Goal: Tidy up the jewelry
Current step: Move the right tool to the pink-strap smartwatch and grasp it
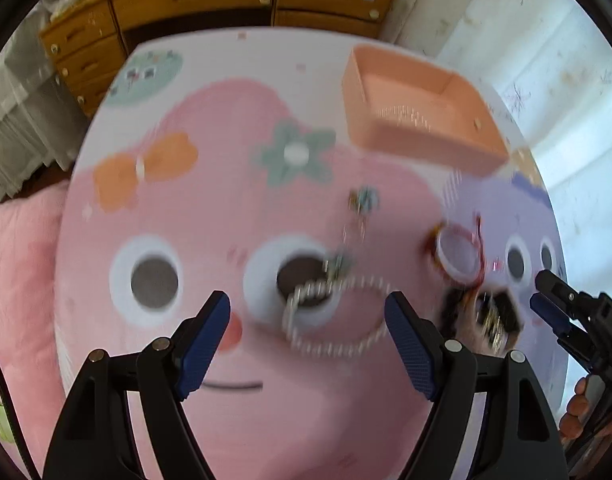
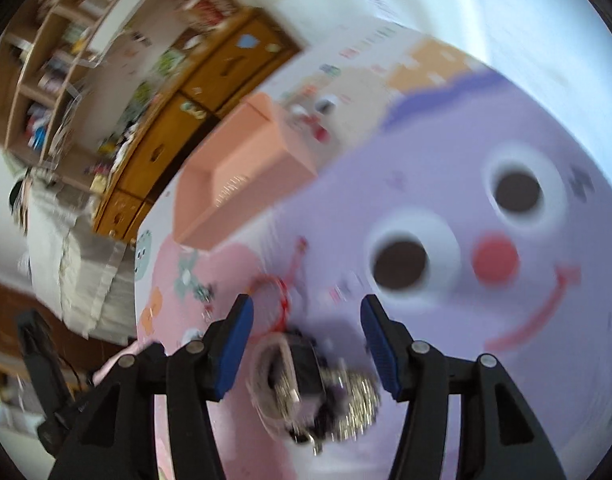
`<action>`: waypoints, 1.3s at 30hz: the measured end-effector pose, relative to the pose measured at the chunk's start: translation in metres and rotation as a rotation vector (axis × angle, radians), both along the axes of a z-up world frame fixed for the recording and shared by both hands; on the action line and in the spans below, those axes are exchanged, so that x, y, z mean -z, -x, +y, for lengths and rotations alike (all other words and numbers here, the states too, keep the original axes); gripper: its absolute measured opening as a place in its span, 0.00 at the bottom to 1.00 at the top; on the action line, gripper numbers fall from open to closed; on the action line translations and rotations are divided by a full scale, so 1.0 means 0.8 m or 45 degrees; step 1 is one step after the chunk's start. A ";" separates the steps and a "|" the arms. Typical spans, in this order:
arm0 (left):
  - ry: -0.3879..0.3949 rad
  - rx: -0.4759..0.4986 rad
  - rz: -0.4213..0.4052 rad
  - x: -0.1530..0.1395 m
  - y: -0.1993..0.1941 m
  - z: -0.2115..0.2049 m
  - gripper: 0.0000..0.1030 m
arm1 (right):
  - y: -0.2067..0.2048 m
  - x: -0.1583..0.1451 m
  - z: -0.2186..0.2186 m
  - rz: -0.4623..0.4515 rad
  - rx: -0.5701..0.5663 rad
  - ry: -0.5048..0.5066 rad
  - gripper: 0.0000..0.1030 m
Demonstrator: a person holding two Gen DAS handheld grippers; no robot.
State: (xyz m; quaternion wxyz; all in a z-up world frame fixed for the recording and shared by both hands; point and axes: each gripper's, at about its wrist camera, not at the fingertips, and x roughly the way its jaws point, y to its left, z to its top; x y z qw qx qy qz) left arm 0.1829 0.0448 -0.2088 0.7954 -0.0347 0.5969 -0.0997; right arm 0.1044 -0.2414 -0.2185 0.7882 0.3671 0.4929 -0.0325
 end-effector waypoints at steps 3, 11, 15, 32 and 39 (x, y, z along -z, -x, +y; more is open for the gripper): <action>0.013 0.043 0.018 0.010 0.019 0.004 0.76 | 0.025 0.009 0.002 0.039 0.089 -0.035 0.54; -0.209 0.251 -0.005 0.023 0.047 0.004 0.81 | 0.063 0.018 0.007 0.058 0.273 -0.092 0.54; -0.168 0.343 -0.010 0.026 0.049 0.002 0.83 | 0.070 0.020 0.018 0.044 0.300 -0.138 0.54; -0.243 0.834 -0.424 0.038 0.074 -0.066 0.52 | 0.052 0.021 0.056 -0.019 0.210 -0.056 0.45; -0.103 0.877 -0.352 0.041 0.060 -0.062 0.20 | 0.048 0.026 0.059 -0.004 0.211 -0.046 0.30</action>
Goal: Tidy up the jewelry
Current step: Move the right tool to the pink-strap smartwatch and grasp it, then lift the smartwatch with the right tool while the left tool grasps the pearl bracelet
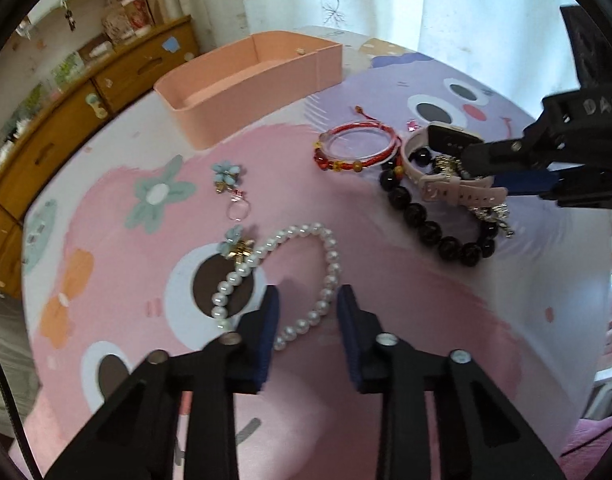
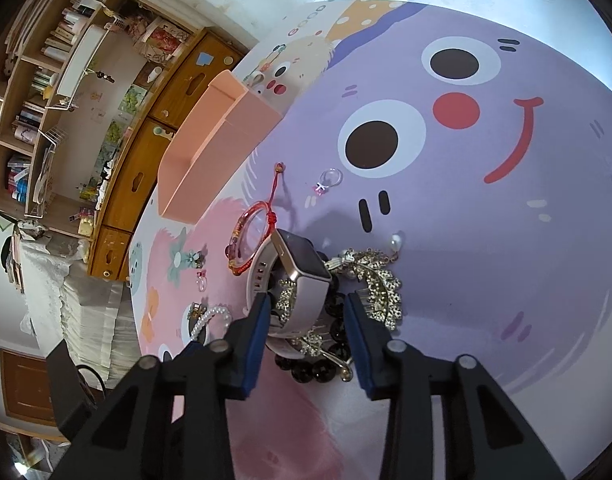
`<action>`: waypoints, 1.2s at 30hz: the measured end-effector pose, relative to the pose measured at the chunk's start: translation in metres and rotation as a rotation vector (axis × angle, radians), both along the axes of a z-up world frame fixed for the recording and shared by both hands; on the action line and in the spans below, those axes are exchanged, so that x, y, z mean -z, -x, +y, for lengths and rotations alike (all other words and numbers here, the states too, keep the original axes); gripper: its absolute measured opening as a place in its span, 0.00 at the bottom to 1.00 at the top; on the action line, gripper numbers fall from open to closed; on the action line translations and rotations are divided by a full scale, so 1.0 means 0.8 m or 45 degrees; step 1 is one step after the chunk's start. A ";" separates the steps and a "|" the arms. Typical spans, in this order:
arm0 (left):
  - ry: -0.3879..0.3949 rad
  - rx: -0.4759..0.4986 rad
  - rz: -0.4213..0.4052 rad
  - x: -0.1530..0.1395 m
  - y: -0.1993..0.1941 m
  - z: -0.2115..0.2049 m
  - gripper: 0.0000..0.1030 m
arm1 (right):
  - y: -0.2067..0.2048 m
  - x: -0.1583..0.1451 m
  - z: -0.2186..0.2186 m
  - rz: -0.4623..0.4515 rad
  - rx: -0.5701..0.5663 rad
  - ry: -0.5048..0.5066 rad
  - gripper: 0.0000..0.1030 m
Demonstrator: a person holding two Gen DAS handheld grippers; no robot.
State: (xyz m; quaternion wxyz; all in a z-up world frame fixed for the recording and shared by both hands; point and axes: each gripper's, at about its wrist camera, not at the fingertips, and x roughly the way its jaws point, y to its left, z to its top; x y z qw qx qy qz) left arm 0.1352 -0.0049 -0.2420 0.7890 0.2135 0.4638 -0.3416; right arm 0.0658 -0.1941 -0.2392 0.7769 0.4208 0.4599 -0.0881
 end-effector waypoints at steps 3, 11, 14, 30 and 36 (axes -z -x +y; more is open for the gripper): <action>0.045 0.010 0.043 0.001 -0.004 0.002 0.16 | 0.000 0.000 0.000 -0.004 0.005 0.000 0.27; 0.076 0.011 0.074 0.003 -0.015 0.011 0.06 | 0.000 0.000 0.000 -0.025 0.015 -0.019 0.18; 0.131 -0.018 0.147 0.003 -0.021 0.018 0.05 | 0.003 0.000 -0.001 -0.045 0.026 -0.041 0.16; 0.349 -0.170 0.213 -0.073 -0.010 0.023 0.05 | -0.002 -0.026 -0.005 -0.160 -0.099 -0.024 0.15; 0.425 -0.182 0.198 -0.125 -0.015 0.020 0.05 | -0.016 -0.056 -0.011 -0.228 -0.142 -0.017 0.15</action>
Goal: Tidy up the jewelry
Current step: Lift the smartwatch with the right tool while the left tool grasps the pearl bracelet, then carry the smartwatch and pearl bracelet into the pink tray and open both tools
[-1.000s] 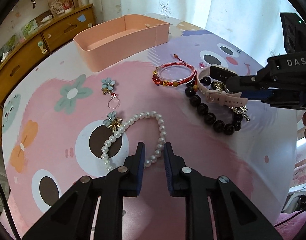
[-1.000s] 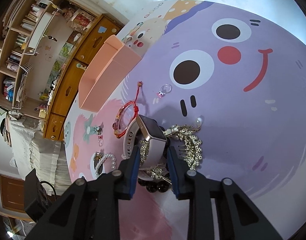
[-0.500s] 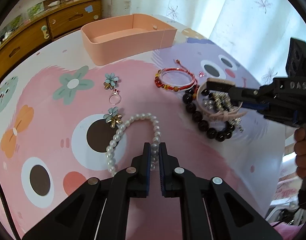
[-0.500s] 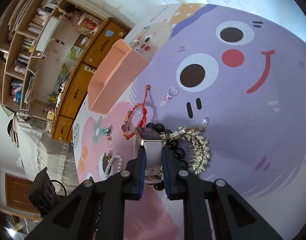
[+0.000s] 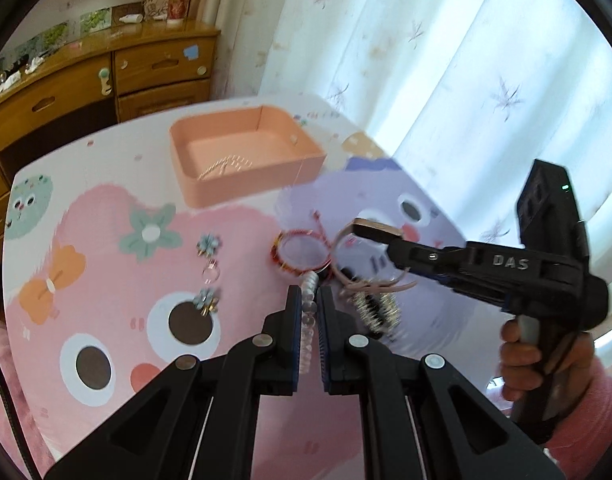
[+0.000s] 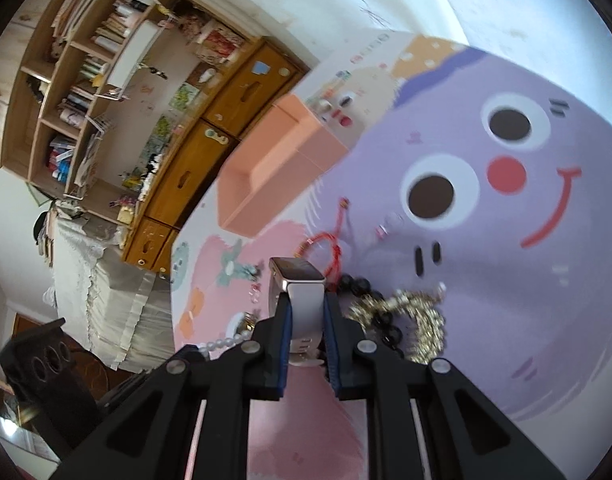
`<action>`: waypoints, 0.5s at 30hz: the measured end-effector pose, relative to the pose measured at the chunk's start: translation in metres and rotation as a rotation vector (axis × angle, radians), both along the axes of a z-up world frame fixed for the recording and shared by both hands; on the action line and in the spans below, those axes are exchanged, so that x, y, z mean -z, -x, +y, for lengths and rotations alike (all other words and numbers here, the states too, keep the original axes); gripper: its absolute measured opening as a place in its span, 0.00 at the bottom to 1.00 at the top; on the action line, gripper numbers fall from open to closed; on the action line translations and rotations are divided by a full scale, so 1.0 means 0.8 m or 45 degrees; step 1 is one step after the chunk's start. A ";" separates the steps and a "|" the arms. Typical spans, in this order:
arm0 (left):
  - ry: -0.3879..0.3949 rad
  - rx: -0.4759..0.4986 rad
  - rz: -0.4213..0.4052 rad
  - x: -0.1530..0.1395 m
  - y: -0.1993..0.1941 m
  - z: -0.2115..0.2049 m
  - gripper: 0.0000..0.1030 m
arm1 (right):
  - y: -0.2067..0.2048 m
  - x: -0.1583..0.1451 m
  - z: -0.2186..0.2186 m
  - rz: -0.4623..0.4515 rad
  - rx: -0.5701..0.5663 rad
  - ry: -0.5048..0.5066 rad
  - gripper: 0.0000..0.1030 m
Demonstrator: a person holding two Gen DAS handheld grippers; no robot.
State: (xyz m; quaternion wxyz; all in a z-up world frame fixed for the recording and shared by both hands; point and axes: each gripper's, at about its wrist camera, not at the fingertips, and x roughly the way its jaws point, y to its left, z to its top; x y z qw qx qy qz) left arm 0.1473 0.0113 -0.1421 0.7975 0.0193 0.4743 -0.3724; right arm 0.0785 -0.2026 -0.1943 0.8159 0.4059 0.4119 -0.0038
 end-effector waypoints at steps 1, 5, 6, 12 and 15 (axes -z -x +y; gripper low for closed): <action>0.000 0.003 0.007 -0.007 -0.001 -0.002 0.05 | -0.002 -0.005 -0.002 -0.015 -0.002 -0.011 0.15; 0.005 -0.014 0.040 -0.031 -0.008 -0.005 0.05 | -0.009 -0.028 -0.013 -0.088 -0.010 -0.014 0.15; 0.011 -0.012 0.044 -0.038 -0.010 -0.006 0.05 | -0.011 -0.035 -0.015 -0.107 -0.016 -0.007 0.15; 0.026 -0.023 -0.014 -0.079 -0.025 -0.012 0.05 | -0.029 -0.076 -0.028 -0.215 -0.034 0.084 0.15; 0.040 -0.062 -0.039 -0.096 -0.039 -0.014 0.05 | -0.041 -0.093 -0.034 -0.263 -0.054 0.165 0.15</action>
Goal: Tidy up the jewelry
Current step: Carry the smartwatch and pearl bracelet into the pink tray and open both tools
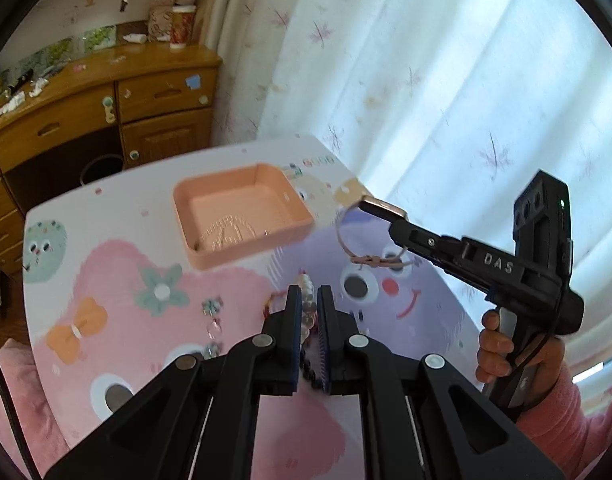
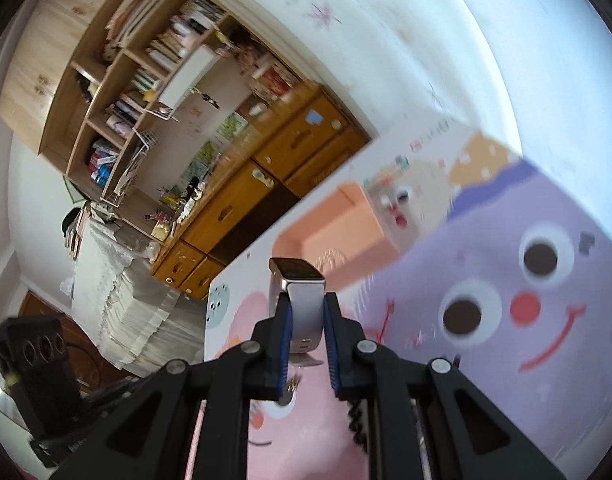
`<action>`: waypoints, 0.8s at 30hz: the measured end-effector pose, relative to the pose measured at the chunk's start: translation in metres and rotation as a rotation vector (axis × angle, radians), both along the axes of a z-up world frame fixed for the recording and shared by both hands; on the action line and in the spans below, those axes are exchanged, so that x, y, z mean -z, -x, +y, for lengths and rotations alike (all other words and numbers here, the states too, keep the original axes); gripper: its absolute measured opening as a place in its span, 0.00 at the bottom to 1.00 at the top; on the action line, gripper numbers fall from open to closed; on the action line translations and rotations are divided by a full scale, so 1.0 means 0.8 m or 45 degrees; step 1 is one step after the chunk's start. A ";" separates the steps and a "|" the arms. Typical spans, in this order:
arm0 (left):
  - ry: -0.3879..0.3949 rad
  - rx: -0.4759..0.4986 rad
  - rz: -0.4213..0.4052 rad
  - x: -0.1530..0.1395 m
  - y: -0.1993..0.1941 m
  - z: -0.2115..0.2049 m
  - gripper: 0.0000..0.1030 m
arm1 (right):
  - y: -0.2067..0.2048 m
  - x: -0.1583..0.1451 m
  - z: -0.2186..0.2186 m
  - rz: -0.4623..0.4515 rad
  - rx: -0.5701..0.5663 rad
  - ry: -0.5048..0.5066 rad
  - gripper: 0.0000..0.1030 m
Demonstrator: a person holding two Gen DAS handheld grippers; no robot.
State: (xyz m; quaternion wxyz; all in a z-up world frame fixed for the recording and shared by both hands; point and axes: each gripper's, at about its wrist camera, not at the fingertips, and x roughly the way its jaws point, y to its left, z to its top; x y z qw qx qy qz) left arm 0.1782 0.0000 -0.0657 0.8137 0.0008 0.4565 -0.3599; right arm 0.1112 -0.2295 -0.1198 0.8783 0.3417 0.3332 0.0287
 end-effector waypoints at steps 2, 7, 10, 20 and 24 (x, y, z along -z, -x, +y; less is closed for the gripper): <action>0.019 -0.032 -0.030 -0.009 -0.009 -0.002 0.05 | -0.009 -0.007 -0.005 -0.021 -0.005 0.041 0.15; 0.077 -0.137 -0.084 -0.026 -0.040 -0.009 0.05 | -0.033 -0.022 -0.018 -0.063 -0.025 0.147 0.15; 0.102 -0.189 -0.108 -0.029 -0.058 -0.018 0.05 | -0.050 -0.030 -0.027 -0.084 -0.051 0.208 0.15; 0.135 -0.364 -0.129 -0.025 -0.112 -0.036 0.05 | -0.111 -0.035 -0.037 -0.111 -0.187 0.373 0.15; 0.155 -0.435 -0.134 -0.007 -0.133 -0.039 0.05 | -0.136 -0.018 -0.028 -0.116 -0.298 0.490 0.15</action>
